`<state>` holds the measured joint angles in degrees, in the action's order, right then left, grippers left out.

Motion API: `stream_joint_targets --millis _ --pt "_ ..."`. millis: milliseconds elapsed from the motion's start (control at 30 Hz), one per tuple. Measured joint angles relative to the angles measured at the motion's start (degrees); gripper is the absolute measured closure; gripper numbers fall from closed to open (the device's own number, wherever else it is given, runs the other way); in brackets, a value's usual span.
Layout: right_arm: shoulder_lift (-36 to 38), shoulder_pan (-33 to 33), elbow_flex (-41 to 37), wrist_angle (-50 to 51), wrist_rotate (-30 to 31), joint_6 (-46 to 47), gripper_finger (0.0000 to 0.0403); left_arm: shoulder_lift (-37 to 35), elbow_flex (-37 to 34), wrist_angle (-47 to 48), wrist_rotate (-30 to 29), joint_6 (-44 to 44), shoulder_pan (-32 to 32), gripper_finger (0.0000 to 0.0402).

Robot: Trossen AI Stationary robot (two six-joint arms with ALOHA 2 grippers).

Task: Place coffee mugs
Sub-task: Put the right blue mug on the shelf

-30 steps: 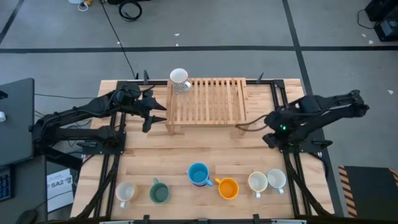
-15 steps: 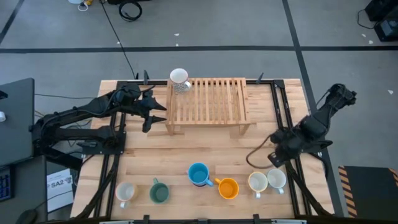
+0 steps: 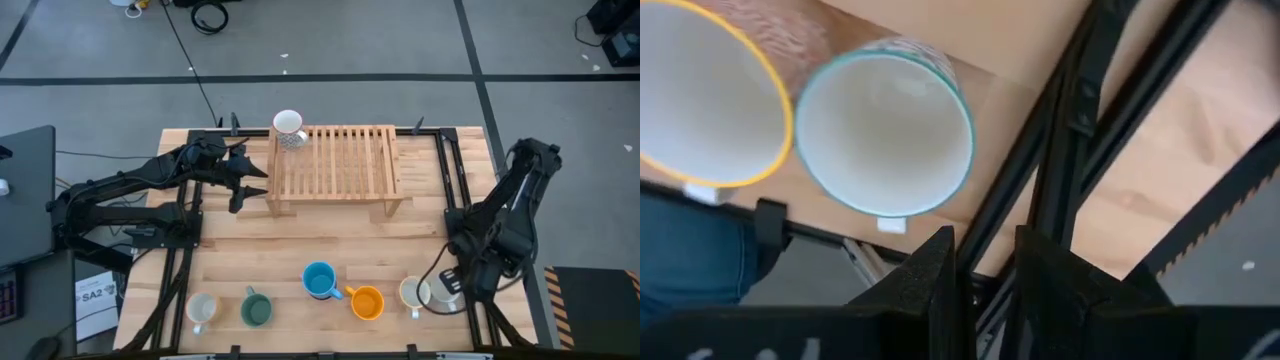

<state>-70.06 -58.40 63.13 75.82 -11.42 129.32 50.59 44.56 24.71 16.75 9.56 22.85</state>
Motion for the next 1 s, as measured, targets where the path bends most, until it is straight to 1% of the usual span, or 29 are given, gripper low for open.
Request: stream_joint_targets --millis 100,167,600,1000 --pt "-1.5 -1.8 0.0 -0.3 0.3 4.3 0.0289 0.0 0.0 0.0 0.0 0.0 0.0 0.0171" --pt "-2.4 -2.7 0.0 -0.4 1.8 5.9 0.0289 0.0 0.0 0.0 0.0 0.0 0.0 0.0171" --pt "-7.4 -3.0 0.0 0.2 4.4 5.8 0.0289 0.0 0.0 0.0 0.0 0.0 0.0 0.0171" --pt "-10.9 -3.0 0.0 0.1 4.4 5.8 0.0289 0.0 0.0 0.0 0.0 0.0 0.0 0.0171"
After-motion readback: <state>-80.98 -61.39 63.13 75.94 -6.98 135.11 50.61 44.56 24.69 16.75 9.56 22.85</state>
